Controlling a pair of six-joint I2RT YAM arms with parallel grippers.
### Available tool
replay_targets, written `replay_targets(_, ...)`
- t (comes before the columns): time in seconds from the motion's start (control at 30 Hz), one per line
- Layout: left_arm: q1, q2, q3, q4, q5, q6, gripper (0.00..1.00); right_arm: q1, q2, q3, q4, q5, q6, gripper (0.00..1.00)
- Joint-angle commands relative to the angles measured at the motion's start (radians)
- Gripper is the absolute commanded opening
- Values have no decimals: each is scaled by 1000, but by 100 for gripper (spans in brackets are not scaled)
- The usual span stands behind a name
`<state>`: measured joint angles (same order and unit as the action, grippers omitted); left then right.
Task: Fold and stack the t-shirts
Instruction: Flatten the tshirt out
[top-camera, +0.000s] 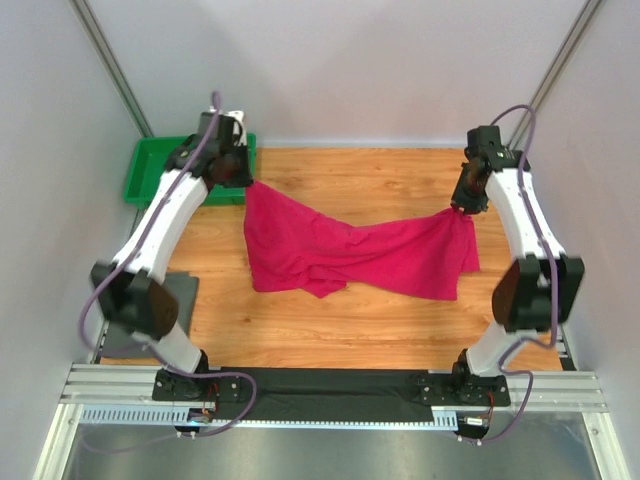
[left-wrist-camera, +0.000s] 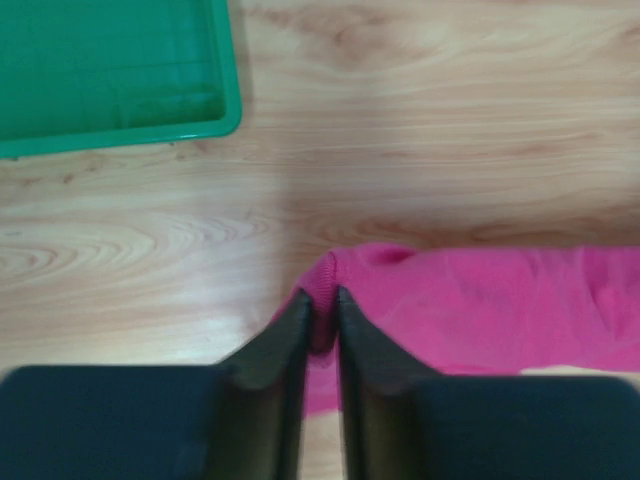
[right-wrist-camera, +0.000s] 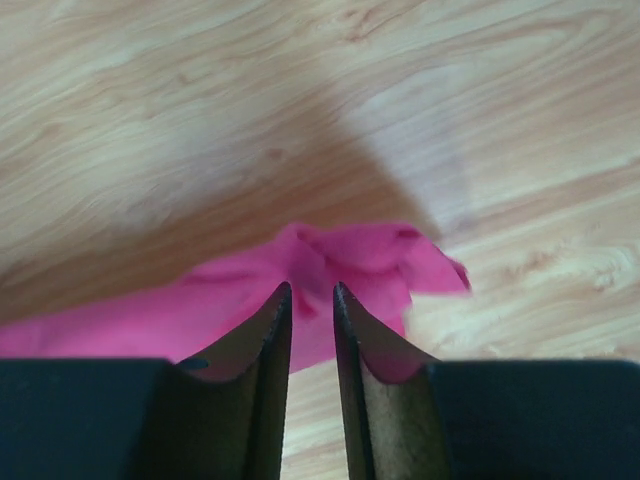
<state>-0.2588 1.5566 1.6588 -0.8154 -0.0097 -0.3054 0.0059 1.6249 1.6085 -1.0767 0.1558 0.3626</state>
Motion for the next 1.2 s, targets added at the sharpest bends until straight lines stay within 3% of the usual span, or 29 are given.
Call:
replay_targets(0.0,3,191,157,-137,-35,48,32,-38,188,158,-22,48,-40,27)
replay_targets(0.03,3,207,183,-130,-50,46,42,-43,229,191,-55,51,-43,30)
replay_targets(0.07,3,215,206,-119,-76,45,60,-49,287,223,-69,53,-45,31)
replay_targets(0.13,3,212,210,-93,-88,46,78,-50,317,261,-92,53,-47,39)
replay_targets(0.17,3,208,196,-91,-88,46,83,-50,316,252,-89,51,-48,42)
replay_targets(0.3,3,110,8,-71,-67,48,81,-52,251,147,-66,-27,-28,46)
replay_targets(0.4,7,-7,-242,-25,2,-13,69,-50,150,-20,-8,-174,10,46)
replay_targets(0.47,21,-71,-440,13,51,-101,54,-47,68,-144,35,-238,27,46)
replay_targets(0.63,69,-228,-741,166,141,-261,44,-47,-45,-288,58,-294,36,46)
replay_targets(0.73,81,-196,-777,219,175,-307,44,-47,-91,-347,63,-302,36,46)
replay_targets(0.93,81,-86,-800,251,212,-389,56,-55,-129,-417,63,-280,55,47)
replay_targets(1.17,81,-14,-791,219,178,-440,50,-69,-152,-444,86,-279,68,53)
